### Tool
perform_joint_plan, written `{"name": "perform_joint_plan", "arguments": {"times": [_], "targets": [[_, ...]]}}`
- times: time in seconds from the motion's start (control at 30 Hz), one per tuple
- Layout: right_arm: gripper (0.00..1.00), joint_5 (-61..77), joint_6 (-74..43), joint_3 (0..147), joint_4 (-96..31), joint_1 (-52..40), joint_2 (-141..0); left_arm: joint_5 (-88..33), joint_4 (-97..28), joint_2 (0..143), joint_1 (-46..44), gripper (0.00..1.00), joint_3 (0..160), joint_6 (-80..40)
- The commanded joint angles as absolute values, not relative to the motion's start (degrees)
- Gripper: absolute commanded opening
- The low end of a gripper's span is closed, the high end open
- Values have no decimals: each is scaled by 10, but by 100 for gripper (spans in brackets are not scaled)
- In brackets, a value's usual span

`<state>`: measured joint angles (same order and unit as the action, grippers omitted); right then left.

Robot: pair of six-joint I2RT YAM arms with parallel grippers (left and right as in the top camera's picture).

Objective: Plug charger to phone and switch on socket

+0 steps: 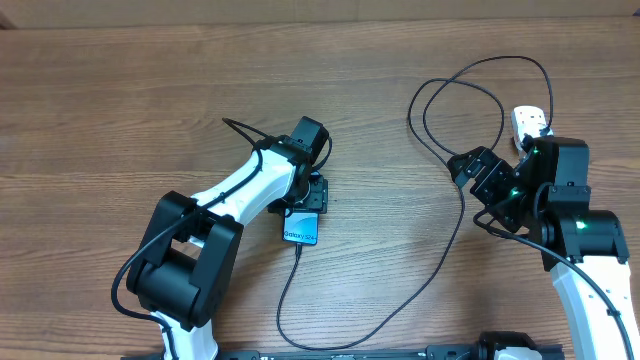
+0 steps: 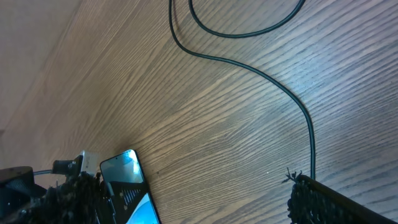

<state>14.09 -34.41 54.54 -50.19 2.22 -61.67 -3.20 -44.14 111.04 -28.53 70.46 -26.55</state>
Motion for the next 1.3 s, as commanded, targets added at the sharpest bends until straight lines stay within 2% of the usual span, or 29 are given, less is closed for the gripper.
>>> {"name": "perform_joint_plan", "arguments": {"times": [0.0, 1.27], "targets": [[100, 133, -338, 557, -500, 23, -611, -24, -443, 1124, -289, 71, 695, -259], [100, 133, -338, 557, -500, 23, -611, -24, -435, 1124, -289, 80, 695, -259]]}}
